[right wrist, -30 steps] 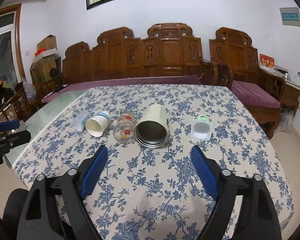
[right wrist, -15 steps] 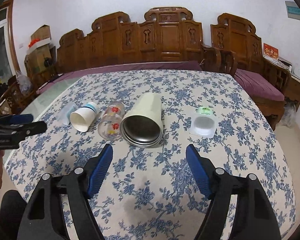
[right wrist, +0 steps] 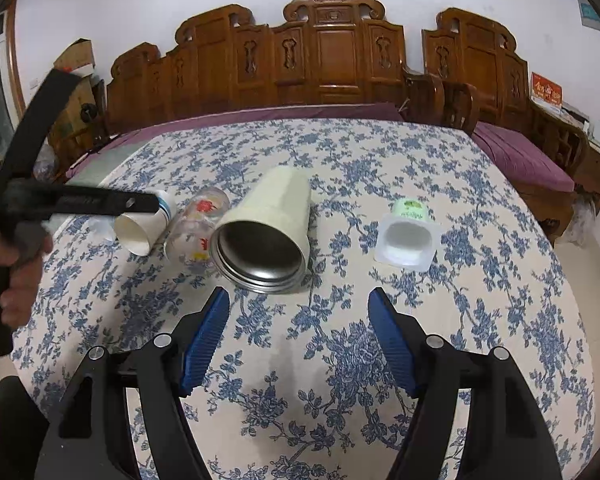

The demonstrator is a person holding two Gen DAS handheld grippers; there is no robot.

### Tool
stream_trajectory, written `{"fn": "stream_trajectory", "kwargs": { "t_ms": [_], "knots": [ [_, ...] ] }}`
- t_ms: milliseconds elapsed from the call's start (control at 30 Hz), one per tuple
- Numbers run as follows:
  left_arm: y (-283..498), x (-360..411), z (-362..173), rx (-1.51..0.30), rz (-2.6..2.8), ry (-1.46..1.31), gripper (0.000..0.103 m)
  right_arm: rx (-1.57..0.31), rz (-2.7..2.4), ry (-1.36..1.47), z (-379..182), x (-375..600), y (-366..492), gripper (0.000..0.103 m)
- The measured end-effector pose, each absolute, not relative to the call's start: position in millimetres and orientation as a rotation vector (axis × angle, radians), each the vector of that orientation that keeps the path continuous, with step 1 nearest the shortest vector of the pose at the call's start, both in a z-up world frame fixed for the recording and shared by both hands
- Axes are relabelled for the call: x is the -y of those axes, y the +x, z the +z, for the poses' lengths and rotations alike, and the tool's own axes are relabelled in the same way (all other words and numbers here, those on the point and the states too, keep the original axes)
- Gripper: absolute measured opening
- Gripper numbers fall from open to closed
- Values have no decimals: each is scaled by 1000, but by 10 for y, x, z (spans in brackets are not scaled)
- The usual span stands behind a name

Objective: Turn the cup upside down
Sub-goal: 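Move the left tool forward toward the glass jar with red print, then close the left gripper around the glass jar and lift it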

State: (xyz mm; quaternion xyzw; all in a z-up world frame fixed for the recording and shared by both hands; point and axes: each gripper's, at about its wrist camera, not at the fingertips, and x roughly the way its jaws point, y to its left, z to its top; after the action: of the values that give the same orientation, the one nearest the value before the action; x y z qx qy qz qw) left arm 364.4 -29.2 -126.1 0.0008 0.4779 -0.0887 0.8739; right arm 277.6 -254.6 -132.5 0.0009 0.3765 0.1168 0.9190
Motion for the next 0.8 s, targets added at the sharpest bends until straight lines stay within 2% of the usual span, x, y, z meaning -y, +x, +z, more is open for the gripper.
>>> {"fn": "stream_trajectory", "kwargs": {
  "t_ms": [267, 667, 800],
  "knots": [
    [4163, 400, -1552, -1118, -149, -64, 74, -798, 244, 31, -1472, 2623, 2757, 74],
    [4459, 465, -1926, -1255, -107, -103, 72, -815, 265, 66, -1565, 2643, 2726, 74],
    [4478, 432, -1962, -1273, -122, -160, 62, -809, 265, 74, -1536, 2657, 2715, 74]
  ]
}}
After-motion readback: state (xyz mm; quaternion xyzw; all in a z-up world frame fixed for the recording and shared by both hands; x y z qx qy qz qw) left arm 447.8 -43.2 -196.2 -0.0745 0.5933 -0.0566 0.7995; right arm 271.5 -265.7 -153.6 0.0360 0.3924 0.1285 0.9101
